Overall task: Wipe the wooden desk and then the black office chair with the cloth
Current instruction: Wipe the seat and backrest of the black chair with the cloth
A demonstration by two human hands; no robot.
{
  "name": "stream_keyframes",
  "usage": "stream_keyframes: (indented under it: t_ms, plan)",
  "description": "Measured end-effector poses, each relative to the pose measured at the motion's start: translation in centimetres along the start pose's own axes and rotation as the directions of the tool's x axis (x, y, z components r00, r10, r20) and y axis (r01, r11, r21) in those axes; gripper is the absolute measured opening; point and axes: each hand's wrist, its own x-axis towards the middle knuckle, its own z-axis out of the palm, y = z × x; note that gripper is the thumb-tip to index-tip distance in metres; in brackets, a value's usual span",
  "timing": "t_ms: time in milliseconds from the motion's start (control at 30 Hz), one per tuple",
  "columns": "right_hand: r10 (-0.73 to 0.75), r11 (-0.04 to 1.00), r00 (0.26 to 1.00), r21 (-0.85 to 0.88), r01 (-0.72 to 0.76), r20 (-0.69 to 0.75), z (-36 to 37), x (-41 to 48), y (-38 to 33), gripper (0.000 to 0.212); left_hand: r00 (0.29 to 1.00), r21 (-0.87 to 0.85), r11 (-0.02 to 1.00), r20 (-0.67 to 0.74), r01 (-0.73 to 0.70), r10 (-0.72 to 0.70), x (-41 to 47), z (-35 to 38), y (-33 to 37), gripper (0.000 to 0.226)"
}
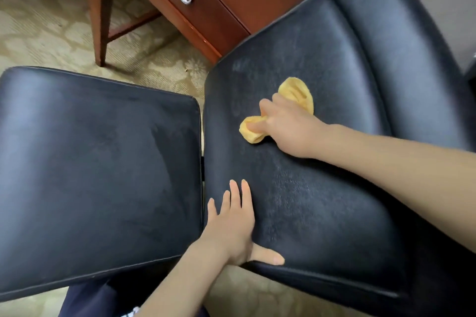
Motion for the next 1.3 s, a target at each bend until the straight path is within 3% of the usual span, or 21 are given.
stream_keyframes:
  t_ms: [167,333,467,633,767,967,1067,1200,1300]
  plan:
    - [-0.171,0.975,0.985,0.144,0.167,0.012,1.8,-7.8,-5.6,0.033,0.997,0.157,0.985,0.002,0.074,-0.076,-0.8,-1.6,-0.5,0.116]
    - [-0.164,0.948,0.985,0.268,0.174,-0.059,2.8,-13.5,-10.3,0.027,0.97,0.148,0.973,-0.194,0.175,-0.145,-3.1,-1.5,0.1,0.076]
    - [-0.179,0.969,0.978,0.153,0.194,-0.102,2.5,-17.9,-11.4,0.01,0.945,0.072,0.976,-0.273,0.207,-0.18,-5.3,-1.1,1.7,0.065]
    - [-0.165,0.986,0.97,-0.003,0.167,-0.178,2.9,-22.2,-10.4,0.022,0.933,0.055,0.983,-0.326,0.175,-0.148,-7.2,-1.4,4.6,0.058]
    - [-0.056,0.997,0.924,0.026,0.071,-0.378,2.4,-24.6,-7.8,0.028,0.922,0.078,0.991,-0.38,0.106,-0.069,-8.4,-2.0,7.6,0.056]
    - [0.182,0.983,0.824,0.101,-0.151,-0.536,0.5,-24.5,-0.5,0.028,0.919,0.188,0.975,-0.391,0.122,-0.039,-9.4,-2.9,9.1,0.06]
    - [0.291,0.957,0.792,0.164,-0.241,-0.536,-1.1,-22.6,3.5,0.018,0.917,0.256,0.958,-0.398,0.126,-0.015,-9.6,-3.7,9.7,0.063]
    - [0.42,0.907,0.777,0.247,-0.341,-0.47,-1.7,-19.3,7.3,0.024,0.911,0.3,0.949,-0.412,0.098,0.037,-10.1,-4.3,10.8,0.063]
    - [0.553,0.829,0.697,0.39,-0.402,-0.457,-2.4,-17.1,9.3,0.024,0.897,0.395,0.913,-0.433,0.104,0.086,-10.7,-4.5,11.6,0.062]
